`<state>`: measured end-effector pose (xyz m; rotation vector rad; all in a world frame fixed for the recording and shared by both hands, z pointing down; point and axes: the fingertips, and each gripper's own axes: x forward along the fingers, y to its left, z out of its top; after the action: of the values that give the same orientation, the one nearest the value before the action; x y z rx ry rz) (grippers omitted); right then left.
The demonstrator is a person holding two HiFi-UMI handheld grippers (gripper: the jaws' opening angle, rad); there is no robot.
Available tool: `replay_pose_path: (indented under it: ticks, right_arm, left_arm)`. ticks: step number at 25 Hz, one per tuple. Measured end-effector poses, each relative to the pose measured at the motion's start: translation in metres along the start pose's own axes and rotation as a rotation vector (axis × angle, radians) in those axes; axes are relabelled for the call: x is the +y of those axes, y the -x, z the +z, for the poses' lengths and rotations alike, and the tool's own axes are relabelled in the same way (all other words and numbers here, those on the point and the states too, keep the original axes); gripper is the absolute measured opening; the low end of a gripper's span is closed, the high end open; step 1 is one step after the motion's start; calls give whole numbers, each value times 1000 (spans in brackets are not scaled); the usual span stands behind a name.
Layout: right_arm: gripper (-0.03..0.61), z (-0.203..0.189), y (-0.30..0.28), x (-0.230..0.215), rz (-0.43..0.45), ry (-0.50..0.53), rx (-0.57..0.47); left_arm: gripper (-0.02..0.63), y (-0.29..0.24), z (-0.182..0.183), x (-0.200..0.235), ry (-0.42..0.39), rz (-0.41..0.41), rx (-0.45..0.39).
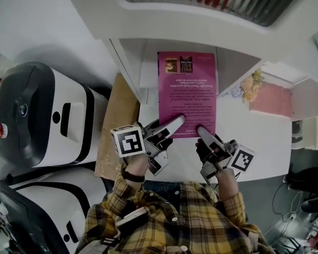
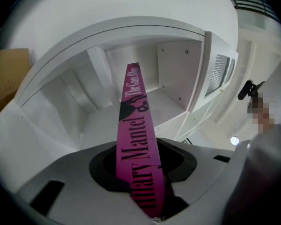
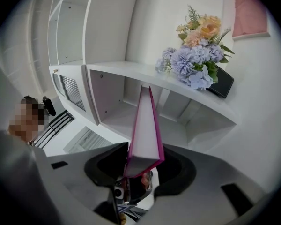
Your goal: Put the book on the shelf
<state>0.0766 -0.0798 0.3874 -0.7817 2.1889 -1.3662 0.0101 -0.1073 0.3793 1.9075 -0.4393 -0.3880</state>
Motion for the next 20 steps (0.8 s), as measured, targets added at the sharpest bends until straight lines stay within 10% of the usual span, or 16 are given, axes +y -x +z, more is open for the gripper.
replay_pose_path:
  ticks: [20]
  right_arm:
    - [310, 6, -11, -22, -3, 252, 141]
  left_arm:
    - [165, -29, 27, 31, 43, 33, 1]
